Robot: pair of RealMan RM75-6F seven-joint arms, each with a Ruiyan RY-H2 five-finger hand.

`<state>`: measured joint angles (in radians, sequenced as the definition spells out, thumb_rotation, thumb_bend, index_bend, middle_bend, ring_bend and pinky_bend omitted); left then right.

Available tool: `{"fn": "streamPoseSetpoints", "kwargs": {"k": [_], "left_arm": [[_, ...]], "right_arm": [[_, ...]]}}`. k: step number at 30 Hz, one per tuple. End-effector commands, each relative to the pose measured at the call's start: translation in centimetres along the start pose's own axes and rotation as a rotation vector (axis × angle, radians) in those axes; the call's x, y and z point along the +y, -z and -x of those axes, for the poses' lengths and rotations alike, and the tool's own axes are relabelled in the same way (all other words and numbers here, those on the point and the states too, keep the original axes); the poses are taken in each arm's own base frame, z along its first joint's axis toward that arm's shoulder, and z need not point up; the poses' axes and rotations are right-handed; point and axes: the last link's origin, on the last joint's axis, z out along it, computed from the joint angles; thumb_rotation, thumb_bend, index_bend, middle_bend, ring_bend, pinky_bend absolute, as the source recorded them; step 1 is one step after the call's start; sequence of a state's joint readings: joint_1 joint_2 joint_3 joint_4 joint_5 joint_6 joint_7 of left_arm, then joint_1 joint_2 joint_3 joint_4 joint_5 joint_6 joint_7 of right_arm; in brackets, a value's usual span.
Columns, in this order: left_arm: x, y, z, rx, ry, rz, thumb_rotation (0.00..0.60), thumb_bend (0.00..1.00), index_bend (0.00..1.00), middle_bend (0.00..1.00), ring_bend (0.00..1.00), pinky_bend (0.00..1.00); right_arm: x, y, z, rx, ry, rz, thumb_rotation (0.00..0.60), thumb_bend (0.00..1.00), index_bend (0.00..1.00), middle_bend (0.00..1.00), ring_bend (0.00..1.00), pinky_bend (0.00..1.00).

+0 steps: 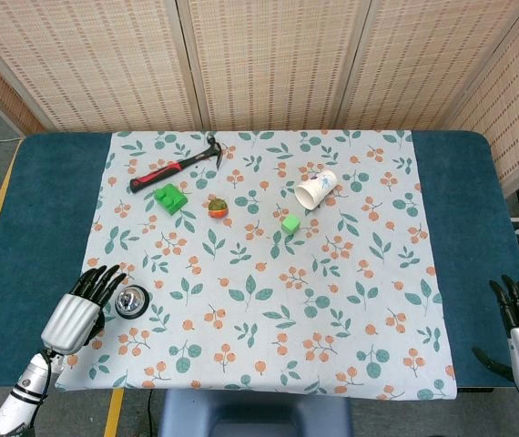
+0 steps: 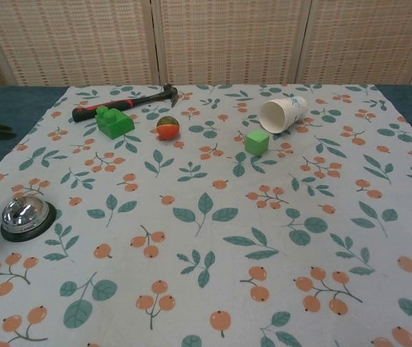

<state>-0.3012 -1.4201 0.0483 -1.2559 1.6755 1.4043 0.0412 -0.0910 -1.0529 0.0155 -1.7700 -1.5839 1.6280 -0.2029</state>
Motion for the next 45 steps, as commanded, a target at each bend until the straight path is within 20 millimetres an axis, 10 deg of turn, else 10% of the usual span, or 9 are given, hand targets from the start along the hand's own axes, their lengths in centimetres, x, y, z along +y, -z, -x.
{"fn": "streamPoseSetpoints", "kwargs": {"k": [1, 26, 45], "left_arm": [[0.0, 0.0, 0.1, -0.003, -0.002, 0.002, 0.600, 0.99, 0.01, 0.00, 0.00, 0.13], [1.3, -2.2, 3.2, -0.013, 0.147, -0.030, 0.600, 1.00, 0.00, 0.00, 0.00, 0.03], [1.0, -1.8, 9.1, -0.172, 0.147, -0.102, 0.600, 1.00, 0.00, 0.00, 0.00, 0.03]], "right_arm": [[0.0, 0.1, 0.0, 0.001, 0.000, -0.002, 0.600, 0.02, 0.00, 0.00, 0.00, 0.08], [-0.1, -0.2, 0.5, -0.014, 0.019, 0.009, 0.600, 0.02, 0.00, 0.00, 0.00, 0.08], [-0.1, -0.1, 0.4, -0.019, 0.015, 0.004, 0.600, 0.02, 0.00, 0.00, 0.00, 0.08]]}}
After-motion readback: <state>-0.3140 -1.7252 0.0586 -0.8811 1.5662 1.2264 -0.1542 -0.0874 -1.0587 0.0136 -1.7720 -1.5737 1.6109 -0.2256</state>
